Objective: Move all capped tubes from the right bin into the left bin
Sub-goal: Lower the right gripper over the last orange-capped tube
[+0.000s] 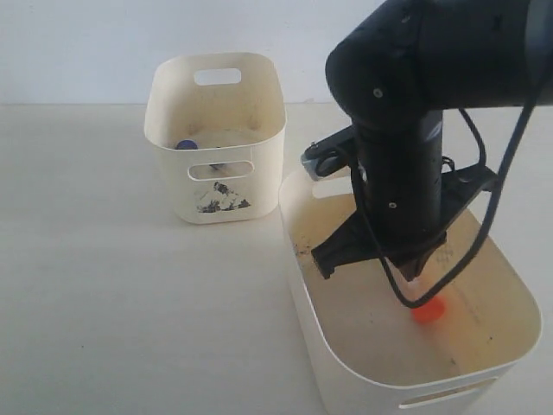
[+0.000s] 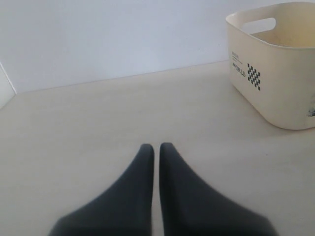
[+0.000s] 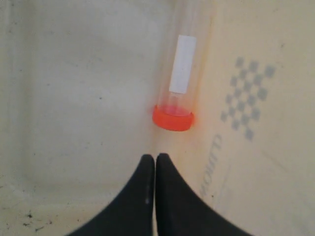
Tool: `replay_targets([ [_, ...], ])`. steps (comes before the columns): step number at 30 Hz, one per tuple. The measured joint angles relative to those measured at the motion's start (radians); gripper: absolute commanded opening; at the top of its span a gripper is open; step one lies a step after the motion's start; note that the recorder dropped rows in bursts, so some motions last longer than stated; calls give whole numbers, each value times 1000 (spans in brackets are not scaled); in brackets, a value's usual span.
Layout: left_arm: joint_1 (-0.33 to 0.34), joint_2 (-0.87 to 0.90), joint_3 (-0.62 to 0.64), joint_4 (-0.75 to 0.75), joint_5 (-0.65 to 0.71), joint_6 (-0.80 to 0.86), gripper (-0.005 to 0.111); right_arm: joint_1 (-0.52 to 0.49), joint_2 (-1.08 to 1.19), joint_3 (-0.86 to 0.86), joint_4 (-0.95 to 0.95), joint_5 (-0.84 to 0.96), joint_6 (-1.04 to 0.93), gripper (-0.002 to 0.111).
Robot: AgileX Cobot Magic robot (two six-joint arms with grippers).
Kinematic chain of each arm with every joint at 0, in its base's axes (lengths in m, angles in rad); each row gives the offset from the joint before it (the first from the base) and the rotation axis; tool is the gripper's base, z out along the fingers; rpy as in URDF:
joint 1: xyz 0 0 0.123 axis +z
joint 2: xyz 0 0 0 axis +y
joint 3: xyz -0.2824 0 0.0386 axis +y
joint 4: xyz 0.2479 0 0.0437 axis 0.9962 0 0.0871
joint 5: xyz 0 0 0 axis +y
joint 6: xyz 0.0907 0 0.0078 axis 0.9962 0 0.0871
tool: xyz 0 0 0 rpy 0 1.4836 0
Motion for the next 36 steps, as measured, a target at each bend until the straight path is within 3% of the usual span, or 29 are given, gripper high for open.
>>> replay_targets([
  [36, 0, 0, 0, 0, 0, 0, 4, 8, 102, 69, -22, -3, 111, 0],
])
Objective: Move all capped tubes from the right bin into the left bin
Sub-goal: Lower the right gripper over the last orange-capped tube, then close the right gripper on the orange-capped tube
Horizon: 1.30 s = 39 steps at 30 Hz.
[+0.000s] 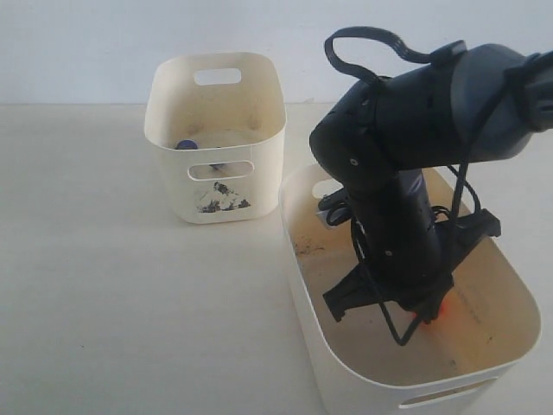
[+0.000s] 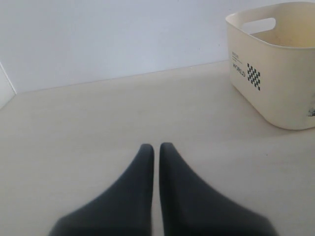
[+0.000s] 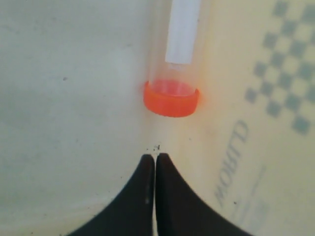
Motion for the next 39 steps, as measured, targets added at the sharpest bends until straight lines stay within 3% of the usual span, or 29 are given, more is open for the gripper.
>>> replay_targets([
  [17, 0, 0, 0, 0, 0, 0, 4, 0, 1, 0, 21, -111, 4, 0],
  [20, 0, 0, 0, 0, 0, 0, 4, 0, 19, 0, 21, -111, -2, 17],
  [25, 0, 0, 0, 0, 0, 0, 4, 0, 44, 0, -18, -118, -2, 69],
  [28, 0, 0, 0, 0, 0, 0, 4, 0, 44, 0, -32, -125, 8, 76],
  [39, 0, 0, 0, 0, 0, 0, 4, 0, 44, 0, -36, -185, 27, 75],
])
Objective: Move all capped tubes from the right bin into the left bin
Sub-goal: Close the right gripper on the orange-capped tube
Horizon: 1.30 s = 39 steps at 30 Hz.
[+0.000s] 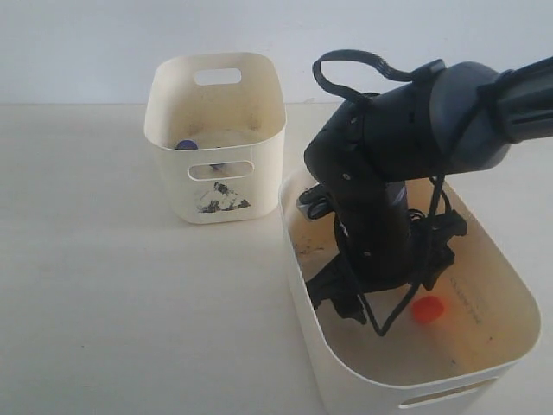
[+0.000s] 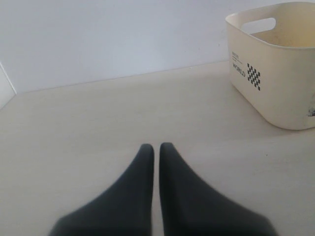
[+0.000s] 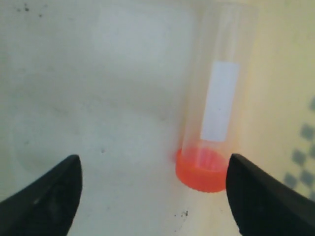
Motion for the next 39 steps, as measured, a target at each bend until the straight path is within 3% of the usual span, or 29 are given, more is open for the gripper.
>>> replay_targets([
  [25, 0, 0, 0, 0, 0, 0, 4, 4, 117, -15, -76, 21, 59, 75],
  [28, 0, 0, 0, 0, 0, 0, 4, 6, 131, -23, -76, 34, 59, 67],
  [33, 0, 0, 0, 0, 0, 0, 4, 10, 149, -23, -118, 63, 63, 37],
  [35, 0, 0, 0, 0, 0, 0, 4, 10, 155, -23, -122, 65, 66, 36],
  [39, 0, 0, 0, 0, 0, 0, 4, 13, 158, -23, -127, 67, 66, 47],
])
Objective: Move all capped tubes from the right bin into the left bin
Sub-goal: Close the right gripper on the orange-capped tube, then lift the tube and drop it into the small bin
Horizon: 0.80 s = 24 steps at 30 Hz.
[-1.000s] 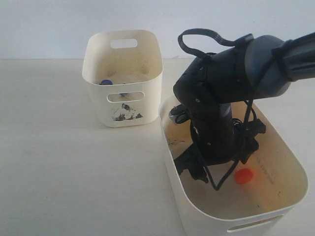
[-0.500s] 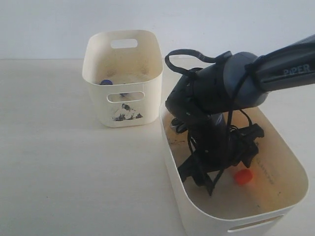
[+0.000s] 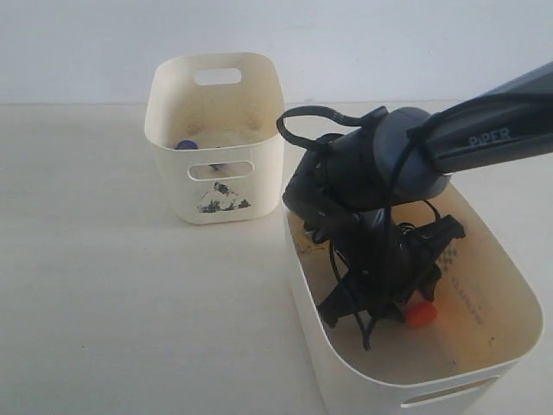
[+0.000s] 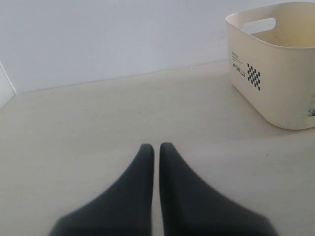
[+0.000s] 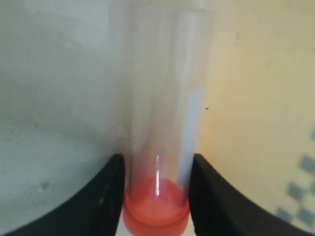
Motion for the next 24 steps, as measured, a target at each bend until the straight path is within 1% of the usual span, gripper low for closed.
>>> replay_targets([
  [2, 0, 0, 0, 0, 0, 0, 4, 0, 2, 0, -4, 4, 0, 50],
  [3, 0, 0, 0, 0, 0, 0, 4, 0, 2, 0, -9, 6, 0, 49],
  [4, 0, 0, 0, 0, 0, 0, 4, 0, 2, 0, -9, 6, 0, 45],
  [5, 0, 0, 0, 0, 0, 0, 4, 0, 2, 0, -11, 7, 0, 38],
  [7, 0, 0, 0, 0, 0, 0, 4, 0, 2, 0, -6, 4, 0, 19],
  [8, 0, 0, 0, 0, 0, 0, 4, 0, 2, 0, -6, 4, 0, 4],
  [9, 0, 0, 0, 0, 0, 0, 4, 0, 2, 0, -6, 6, 0, 0],
  [19, 0, 0, 0, 0, 0, 0, 4, 0, -21, 2, -8, 38, -15, 0],
  [24, 0, 0, 0, 0, 0, 0, 4, -6, -112, -4, 42, 92, -55, 0],
])
